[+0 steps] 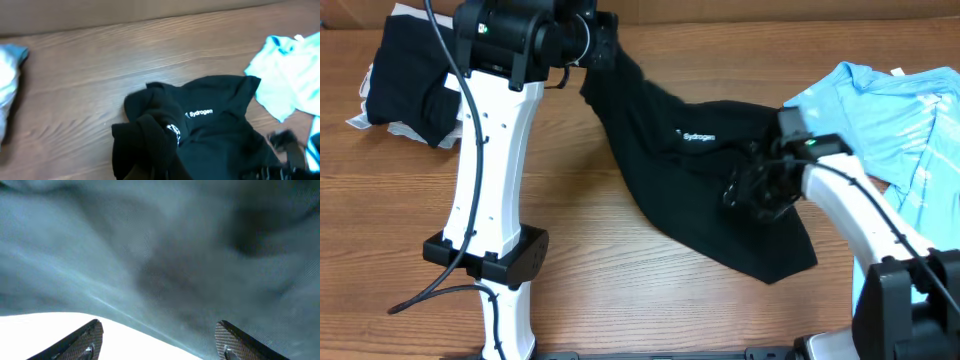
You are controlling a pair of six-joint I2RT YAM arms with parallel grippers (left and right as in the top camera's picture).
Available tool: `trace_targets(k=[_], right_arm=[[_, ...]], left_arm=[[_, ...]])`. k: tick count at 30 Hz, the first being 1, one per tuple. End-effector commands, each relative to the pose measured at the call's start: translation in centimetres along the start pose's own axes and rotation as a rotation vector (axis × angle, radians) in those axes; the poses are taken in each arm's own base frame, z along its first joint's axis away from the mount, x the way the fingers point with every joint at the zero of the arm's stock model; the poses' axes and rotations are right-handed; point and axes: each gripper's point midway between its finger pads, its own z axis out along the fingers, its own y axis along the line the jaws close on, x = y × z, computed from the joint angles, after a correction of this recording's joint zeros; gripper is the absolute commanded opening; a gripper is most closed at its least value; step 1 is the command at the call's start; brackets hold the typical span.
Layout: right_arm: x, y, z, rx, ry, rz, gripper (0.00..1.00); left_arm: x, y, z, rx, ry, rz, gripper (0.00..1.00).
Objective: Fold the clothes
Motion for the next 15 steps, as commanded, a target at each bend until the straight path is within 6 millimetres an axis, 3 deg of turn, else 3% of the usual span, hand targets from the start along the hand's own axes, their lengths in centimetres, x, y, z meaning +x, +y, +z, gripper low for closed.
trace_targets(k=[1,5,10,12,15], right_arm=[[1.6,-0.9,1.0,0.056,0.015,-0.008,0.75],[3.6,-1.5,2.4,0.113,0.059,-0.044,0.73],[4.5,0.2,2.2,0.098,0.041,-0.092,0.71],[4.5,1.9,1.4,0.040,0.003,-0.113,0.70],[4.6,6.1,-1.0,-0.107,-0.091,-0.207,0.70]], left_arm=[[-0.9,1.8,-2.0,-0.089,-0.065,-0.084,0.04],[-0.8,2.1,-3.2,-0.111,-0.085,-0.122,0.04],[-1.4,1.6,-6.9,-0.083,-0.168,-0.184,0.04],[-1.5,1.3,-8.7,-0.066,-0.207,-0.224,0.04],[-1.6,0.9,-11.3,-0.041,-0.260,-0.260,0.04]])
